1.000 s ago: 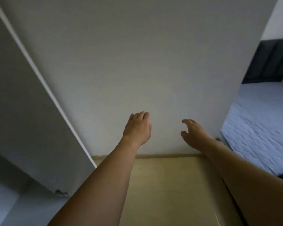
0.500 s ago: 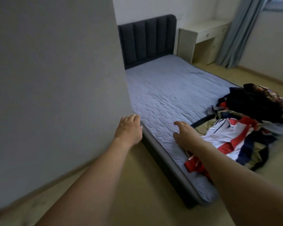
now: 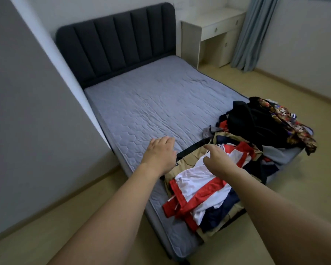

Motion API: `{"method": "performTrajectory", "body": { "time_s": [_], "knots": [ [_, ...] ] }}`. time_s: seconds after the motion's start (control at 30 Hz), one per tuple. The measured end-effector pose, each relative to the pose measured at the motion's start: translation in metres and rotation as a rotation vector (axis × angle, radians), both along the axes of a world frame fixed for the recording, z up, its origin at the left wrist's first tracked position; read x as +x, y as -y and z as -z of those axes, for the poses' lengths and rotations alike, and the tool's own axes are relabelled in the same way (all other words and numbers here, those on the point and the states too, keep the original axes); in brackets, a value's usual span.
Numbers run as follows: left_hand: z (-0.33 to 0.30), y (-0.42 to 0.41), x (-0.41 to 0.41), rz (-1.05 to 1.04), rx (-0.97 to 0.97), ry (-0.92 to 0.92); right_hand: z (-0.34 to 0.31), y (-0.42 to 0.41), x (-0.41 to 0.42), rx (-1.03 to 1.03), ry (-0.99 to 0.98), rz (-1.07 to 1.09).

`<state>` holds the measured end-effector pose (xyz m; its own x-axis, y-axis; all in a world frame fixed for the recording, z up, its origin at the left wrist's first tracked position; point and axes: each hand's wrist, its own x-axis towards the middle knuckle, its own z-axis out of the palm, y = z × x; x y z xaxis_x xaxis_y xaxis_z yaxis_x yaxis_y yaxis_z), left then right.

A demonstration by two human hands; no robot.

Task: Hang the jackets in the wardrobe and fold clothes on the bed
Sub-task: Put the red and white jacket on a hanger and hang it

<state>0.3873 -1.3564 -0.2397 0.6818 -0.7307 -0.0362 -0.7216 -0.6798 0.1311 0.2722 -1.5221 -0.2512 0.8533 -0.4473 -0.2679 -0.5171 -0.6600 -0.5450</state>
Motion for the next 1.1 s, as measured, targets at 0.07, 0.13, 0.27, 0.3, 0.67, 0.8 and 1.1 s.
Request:
{"method": "performTrajectory", "body": {
  "time_s": [0.07, 0.13, 0.27, 0.3, 0.67, 0.8, 1.1],
  "knots": [
    [0.011, 0.033, 0.013, -0.037, 0.056, -0.045, 0.005, 0.040, -0.001, -0.008, 0.006, 0.010],
    [0.024, 0.067, 0.022, -0.147, 0.108, -0.136, 0.014, 0.085, -0.007, -0.006, -0.007, 0.026],
    [0.042, 0.156, 0.023, -0.202, 0.137, -0.261, 0.033, 0.190, -0.014, 0.052, -0.062, 0.085],
    [0.046, 0.181, 0.024, -0.181, 0.138, -0.250, 0.041, 0.217, -0.011, 0.073, -0.079, 0.108],
    [0.180, 0.412, 0.071, -0.192, 0.168, -0.497, 0.192, 0.477, 0.047, 0.403, -0.288, 0.375],
    [0.312, 0.488, 0.088, -0.226, 0.160, -0.678, 0.311, 0.520, 0.078, 0.484, -0.332, 0.446],
    [0.525, 0.541, 0.080, -0.722, -0.120, -0.955, 0.495, 0.533, 0.093, 0.232, -0.298, 0.248]
  ]
}}
